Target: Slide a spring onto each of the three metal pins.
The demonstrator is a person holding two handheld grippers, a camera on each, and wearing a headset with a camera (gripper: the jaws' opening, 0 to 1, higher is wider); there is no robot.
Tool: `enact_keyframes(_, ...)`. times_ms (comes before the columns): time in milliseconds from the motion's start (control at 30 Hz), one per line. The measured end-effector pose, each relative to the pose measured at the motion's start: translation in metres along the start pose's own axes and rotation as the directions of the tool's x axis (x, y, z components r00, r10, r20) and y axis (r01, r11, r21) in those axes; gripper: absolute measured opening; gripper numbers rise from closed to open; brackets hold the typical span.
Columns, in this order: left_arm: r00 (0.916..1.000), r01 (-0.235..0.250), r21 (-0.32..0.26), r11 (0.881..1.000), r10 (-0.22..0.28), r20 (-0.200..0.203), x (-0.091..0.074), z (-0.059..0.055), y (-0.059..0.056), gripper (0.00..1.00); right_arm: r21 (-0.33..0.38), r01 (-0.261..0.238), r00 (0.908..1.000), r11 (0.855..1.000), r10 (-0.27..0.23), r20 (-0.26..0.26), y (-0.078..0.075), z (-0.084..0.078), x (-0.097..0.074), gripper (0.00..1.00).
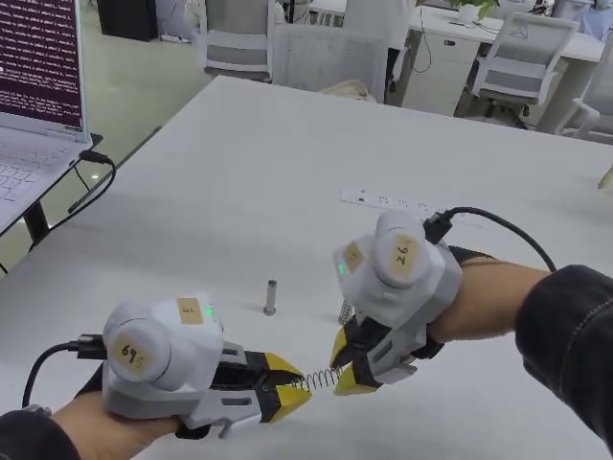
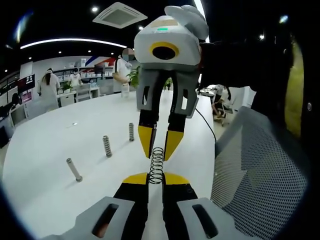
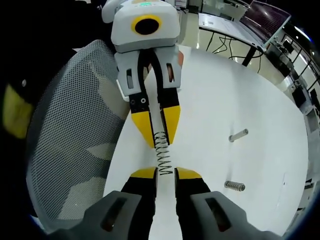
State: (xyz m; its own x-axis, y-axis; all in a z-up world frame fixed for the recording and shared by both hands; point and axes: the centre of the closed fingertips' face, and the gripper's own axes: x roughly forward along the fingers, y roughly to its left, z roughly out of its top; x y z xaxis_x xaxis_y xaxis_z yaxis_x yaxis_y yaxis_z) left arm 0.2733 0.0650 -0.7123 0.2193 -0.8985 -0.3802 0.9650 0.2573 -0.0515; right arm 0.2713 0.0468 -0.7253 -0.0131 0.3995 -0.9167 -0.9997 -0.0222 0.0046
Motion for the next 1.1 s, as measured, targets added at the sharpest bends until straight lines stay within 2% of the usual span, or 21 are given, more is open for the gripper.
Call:
enact_keyframes(200,1.0,0.001,0.006,1.0,-0.001,0.0,0.001,0.0,-0.001,0.02,0.007,-0.001,1.0,1.0,0.001,0.009,0.001,0.001,-0.004,0.08)
enact_keyframes(633,0.9998,-0.003,0.014,1.0,0.003,-0.018,0.001,-0.003,0.0,0.02,-0.028,0.028,0.9992,0.999,-0.027,0.031,0.002,0.026,-0.018,0.08)
enact_keyframes(900,0.9999,-0.001,0.025,1.0,0.001,-0.014,0.001,-0.001,-0.001,0.02,-0.045,0.02,0.997,0.999,-0.016,0.075,0.006,0.045,-0.024,0.08)
enact_keyframes(1100,0.9999,0.005,0.03,1.0,-0.005,-0.011,0.0,-0.001,-0.002,0.02,-0.035,0.008,0.9962,0.999,-0.005,0.087,0.005,0.045,-0.023,0.08)
